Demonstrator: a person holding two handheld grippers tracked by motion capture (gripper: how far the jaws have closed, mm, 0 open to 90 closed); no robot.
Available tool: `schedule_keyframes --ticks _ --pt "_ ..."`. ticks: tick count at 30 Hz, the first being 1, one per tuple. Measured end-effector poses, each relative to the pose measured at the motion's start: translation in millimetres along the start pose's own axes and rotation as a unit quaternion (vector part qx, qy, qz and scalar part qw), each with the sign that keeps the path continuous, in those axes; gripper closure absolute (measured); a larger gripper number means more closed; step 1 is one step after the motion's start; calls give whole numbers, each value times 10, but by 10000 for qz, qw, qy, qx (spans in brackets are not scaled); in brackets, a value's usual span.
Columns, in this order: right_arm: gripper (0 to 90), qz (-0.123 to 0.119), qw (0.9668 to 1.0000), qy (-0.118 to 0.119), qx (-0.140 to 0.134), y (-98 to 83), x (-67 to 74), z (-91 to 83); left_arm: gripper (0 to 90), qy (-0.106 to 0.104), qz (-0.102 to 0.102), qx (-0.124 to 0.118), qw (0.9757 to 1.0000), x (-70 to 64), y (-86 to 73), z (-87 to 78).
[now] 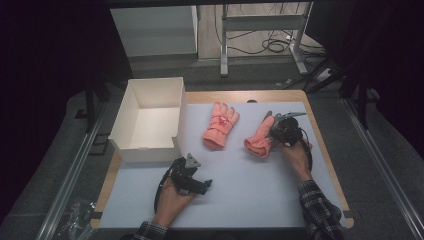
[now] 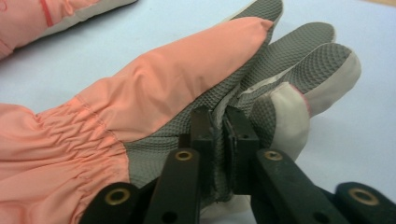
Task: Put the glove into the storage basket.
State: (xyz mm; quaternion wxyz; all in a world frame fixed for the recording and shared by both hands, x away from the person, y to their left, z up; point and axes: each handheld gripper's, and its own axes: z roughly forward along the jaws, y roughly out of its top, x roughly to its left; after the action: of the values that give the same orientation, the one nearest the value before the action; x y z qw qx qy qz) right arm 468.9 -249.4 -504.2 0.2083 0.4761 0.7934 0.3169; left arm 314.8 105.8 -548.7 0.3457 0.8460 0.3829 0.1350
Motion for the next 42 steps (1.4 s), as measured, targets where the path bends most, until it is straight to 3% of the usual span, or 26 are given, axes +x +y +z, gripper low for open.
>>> schedule_keyframes --ticks 2,10,21,26,36,38,40,41,42 --pt "855 22 10000 15 -39 4 8 -12 3 -1 1 -2 10000 1 0 1" --pt "860 204 9987 444 -147 -3 -48 -107 3 -1 3 -2 10000 1 0 0" --pt "860 -12 9953 899 -350 30 32 -330 3 2 -11 -6 10000 -1 0 1" --pt "860 -69 9925 1148 -411 12 91 -440 3 3 -14 -7 10000 -2 -1 1" --pt "860 -411 9860 1568 -391 -71 260 -595 3 2 -24 -14 10000 -3 -1 2" --pt "859 -529 9828 1727 -384 -101 326 -641 3 2 -25 -16 10000 -3 -1 2" --pt "859 -570 9818 1777 -362 -111 350 -659 3 1 -21 -15 10000 -2 -1 2" --pt "859 -652 9791 1892 -371 -132 396 -687 3 1 -19 -12 10000 -2 -1 2" --pt "859 -652 9791 1892 -371 -132 396 -687 3 1 -19 -12 10000 -2 -1 2"
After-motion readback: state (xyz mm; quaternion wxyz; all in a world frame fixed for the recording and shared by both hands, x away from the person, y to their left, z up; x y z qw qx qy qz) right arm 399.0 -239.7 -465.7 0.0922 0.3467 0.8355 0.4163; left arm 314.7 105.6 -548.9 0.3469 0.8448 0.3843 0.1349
